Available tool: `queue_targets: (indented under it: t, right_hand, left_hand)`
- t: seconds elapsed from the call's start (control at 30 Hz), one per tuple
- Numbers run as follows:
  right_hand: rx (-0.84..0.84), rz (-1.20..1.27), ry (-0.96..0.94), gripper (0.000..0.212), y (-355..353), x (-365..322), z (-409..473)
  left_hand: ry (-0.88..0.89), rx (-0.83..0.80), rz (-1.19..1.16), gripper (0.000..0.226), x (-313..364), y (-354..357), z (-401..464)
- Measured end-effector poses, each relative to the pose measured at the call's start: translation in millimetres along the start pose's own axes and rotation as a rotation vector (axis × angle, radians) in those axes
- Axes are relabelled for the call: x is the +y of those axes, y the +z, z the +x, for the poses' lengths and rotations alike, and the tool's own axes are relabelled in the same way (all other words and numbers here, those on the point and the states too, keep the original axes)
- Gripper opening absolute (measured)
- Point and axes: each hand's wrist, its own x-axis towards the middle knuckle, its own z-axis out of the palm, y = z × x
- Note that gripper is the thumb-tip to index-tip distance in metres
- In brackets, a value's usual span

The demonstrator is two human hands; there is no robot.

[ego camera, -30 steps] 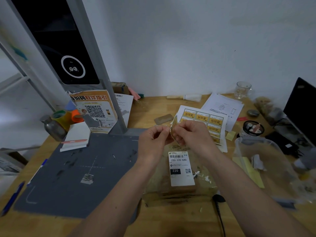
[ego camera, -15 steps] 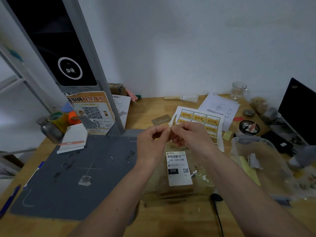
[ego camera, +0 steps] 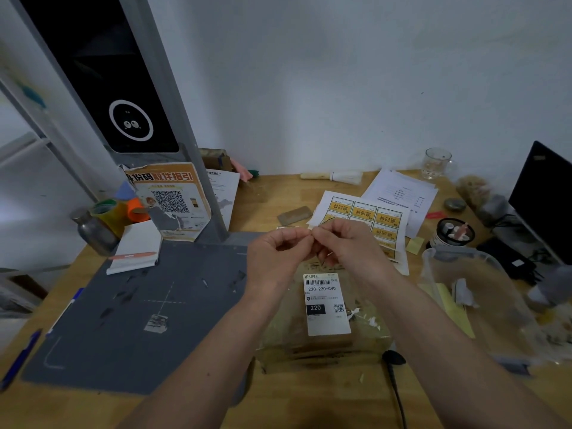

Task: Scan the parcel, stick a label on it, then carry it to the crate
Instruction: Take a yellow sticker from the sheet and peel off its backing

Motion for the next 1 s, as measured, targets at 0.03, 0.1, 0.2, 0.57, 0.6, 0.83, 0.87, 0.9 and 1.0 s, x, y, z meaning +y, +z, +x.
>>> queue_targets:
  t: [0.03,0.1,0.2,0.57,0.6,0.83,0.87,0.9,1.0]
  right_hand:
    - [-0.004,-0.016,-0.003,0.018,0,0,0]
    - [-0.012,-0.048,-0.01,0.018,0,-1,0]
    - [-0.025,-0.066,-0.02,0.019,0,-1,0]
    - [-0.022,-0.048,-0.075,0.017,1,1,-2]
    - [-0.018,-0.048,-0.079,0.017,1,1,-2]
    - [-0.029,-0.048,-0.065,0.017,1,3,-2]
    - [-0.032,-0.056,-0.064,0.018,1,4,-2]
    - [-0.035,-0.062,-0.061,0.018,1,4,-2]
    - [-0.038,-0.053,-0.034,0.016,1,6,-1]
  left_hand:
    - [-0.015,-0.005,-0.012,0.009,0,0,0]
    - [-0.036,-0.009,-0.02,0.007,0,0,0]
    - [-0.046,0.002,-0.008,0.007,0,-1,1]
    - [-0.069,0.029,0.004,0.003,0,-1,5]
    - [-0.075,0.029,0.006,0.003,0,-1,6]
    - [-0.166,0.012,0.003,0.004,-2,-5,10]
    - [-0.18,0.01,0.005,0.006,-2,-6,11]
    - [-0.194,0.012,0.004,0.008,-3,-6,12]
    - [-0.232,0.017,-0.005,0.014,-4,-7,14]
